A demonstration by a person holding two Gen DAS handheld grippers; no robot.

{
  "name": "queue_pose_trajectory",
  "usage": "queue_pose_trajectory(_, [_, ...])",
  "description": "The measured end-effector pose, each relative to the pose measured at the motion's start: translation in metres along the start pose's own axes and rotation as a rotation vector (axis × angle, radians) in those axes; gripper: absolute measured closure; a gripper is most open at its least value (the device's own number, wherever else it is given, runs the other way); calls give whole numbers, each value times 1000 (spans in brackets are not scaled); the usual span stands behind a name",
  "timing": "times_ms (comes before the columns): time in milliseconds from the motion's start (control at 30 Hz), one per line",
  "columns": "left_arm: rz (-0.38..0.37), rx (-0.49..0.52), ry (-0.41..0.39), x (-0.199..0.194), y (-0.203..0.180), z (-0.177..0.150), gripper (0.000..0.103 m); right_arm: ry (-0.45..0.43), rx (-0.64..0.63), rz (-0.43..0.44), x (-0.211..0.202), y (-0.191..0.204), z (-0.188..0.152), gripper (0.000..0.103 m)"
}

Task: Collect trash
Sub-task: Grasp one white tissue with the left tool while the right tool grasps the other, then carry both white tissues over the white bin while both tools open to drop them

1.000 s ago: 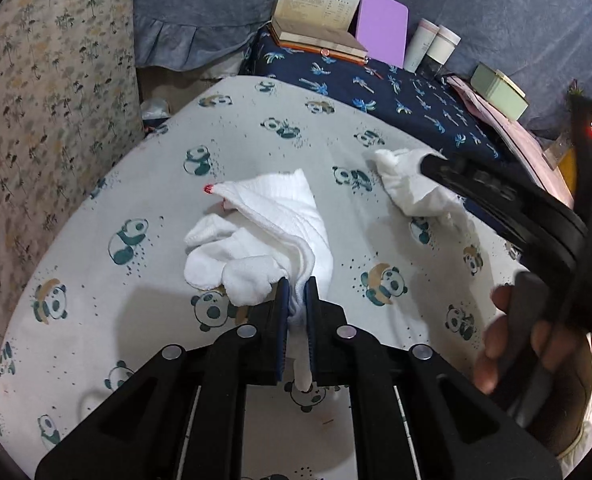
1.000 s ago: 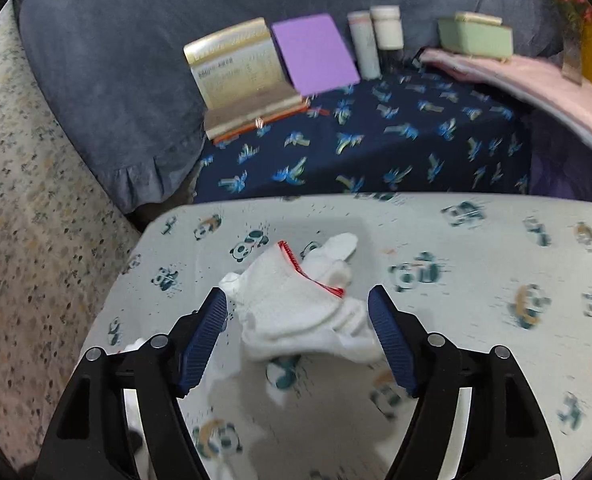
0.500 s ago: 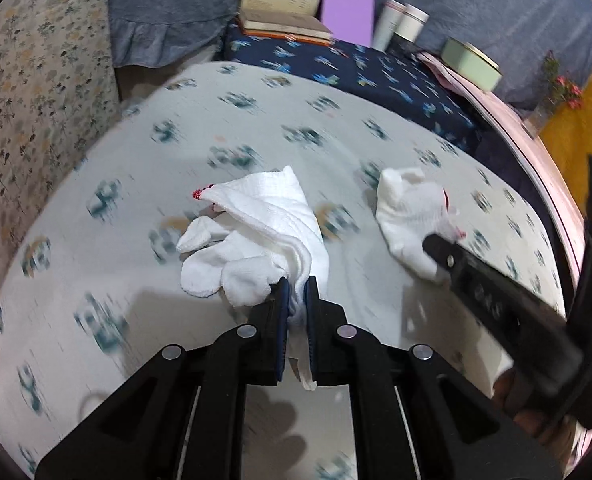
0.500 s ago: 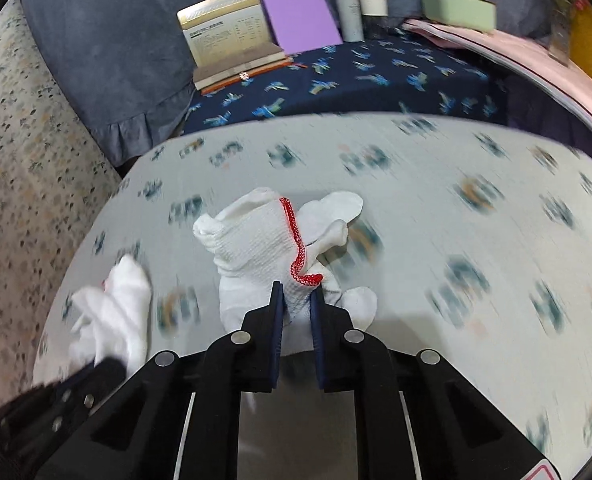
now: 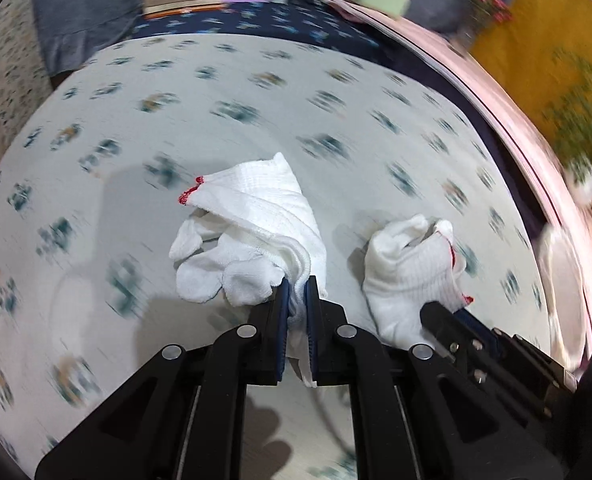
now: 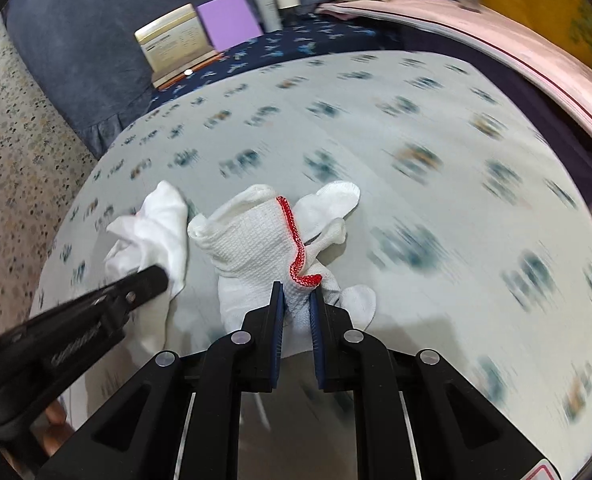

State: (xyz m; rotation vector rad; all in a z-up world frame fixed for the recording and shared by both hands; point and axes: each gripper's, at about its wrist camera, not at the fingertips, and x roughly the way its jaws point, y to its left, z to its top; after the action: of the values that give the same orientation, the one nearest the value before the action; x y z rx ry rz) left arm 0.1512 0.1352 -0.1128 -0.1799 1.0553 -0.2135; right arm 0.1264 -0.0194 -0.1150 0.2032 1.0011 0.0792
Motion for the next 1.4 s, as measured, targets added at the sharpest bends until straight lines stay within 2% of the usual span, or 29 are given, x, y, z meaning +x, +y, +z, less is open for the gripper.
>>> queue_pose_trajectory(167, [-27, 90, 22, -5, -49, -31, 95, -6, 48, -29, -36, -37, -37, 91])
queue_pose_trajectory(500, [-75, 236, 57, -12, -131, -68, 95, -104, 189, -82, -98, -106, -65, 92])
queue_pose_trajectory(1100, [-160, 405, 35, -23, -234, -68, 95, -245, 352, -153, -162, -195, -75, 92])
queue_pose_trajectory(1400, [-243, 516, 9, -25, -300, -62, 95, -299, 425, -204, -185, -245, -75, 92])
